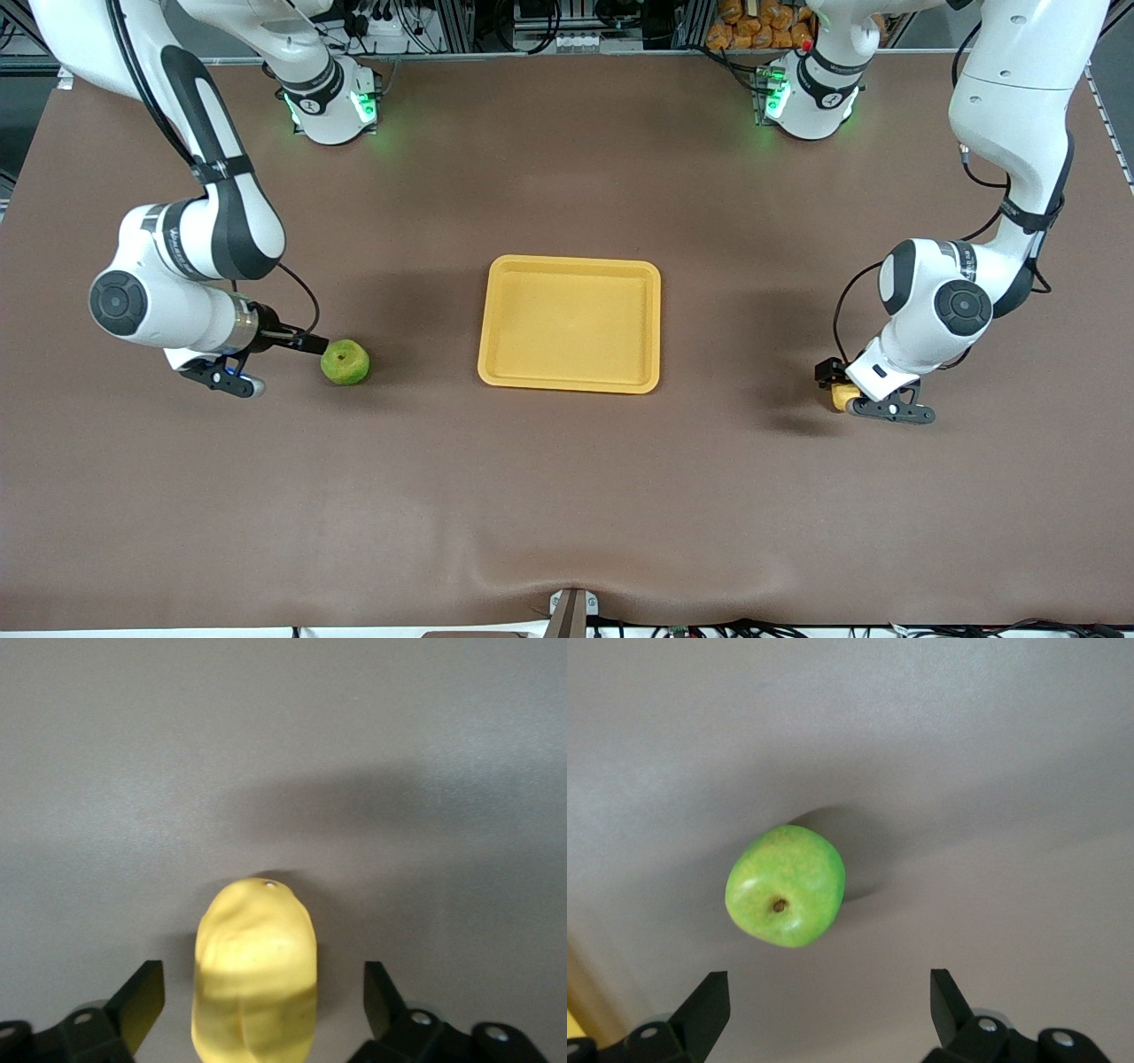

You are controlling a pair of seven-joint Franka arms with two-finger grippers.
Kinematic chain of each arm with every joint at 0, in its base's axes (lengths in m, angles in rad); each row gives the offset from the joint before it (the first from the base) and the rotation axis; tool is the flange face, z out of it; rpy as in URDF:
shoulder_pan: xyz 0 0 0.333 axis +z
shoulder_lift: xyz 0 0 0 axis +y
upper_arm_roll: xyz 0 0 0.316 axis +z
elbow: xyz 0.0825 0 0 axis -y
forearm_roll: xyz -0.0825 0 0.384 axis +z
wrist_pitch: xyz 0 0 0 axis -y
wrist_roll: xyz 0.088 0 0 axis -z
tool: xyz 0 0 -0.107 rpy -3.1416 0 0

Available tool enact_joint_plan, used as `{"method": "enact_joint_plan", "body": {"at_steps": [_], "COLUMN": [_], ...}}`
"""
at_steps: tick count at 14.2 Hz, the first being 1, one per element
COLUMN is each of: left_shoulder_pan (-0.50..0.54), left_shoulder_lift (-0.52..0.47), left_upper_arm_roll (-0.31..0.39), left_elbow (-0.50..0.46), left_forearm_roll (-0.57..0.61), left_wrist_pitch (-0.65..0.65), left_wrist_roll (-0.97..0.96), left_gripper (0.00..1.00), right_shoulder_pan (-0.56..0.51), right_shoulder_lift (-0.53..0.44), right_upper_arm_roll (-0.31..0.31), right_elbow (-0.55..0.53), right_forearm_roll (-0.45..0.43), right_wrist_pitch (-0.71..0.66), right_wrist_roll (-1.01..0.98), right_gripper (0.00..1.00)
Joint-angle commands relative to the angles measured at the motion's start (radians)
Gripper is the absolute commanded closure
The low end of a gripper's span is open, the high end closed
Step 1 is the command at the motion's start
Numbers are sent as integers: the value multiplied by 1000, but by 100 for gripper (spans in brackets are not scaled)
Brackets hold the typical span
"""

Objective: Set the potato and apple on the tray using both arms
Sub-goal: 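Close the right gripper on the apple while the left gripper grips the potato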

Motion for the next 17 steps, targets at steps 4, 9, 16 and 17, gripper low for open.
{"method": "enact_joint_plan", "body": {"at_steps": [4,9,16,17], "left_shoulder_pan": [-4,-1,-7,-7], "left_shoulder_lift": [24,7,-137,-158], "left_upper_arm_roll": [-1,-6,-41,-56], "left_elbow": [40,53,32,32], "left_forearm_roll": [22,22,23,23], "left_wrist_pitch": [7,2,-163,-202], "left_wrist_roll": [-84,-103,-192,-209], "left_gripper": [100,100,100,100], "right_shoulder_pan": [16,16,16,16], "right_shoulder_lift": [53,94,135,140], "right_upper_arm_roll": [6,7,36,39], "right_elbow": [1,4,10,10], "right_forearm_roll": [4,4,4,4], "right_wrist_pitch": [77,135,201,205], "right_wrist_roll": [78,81,137,137], "right_gripper": [0,0,0,0]}}
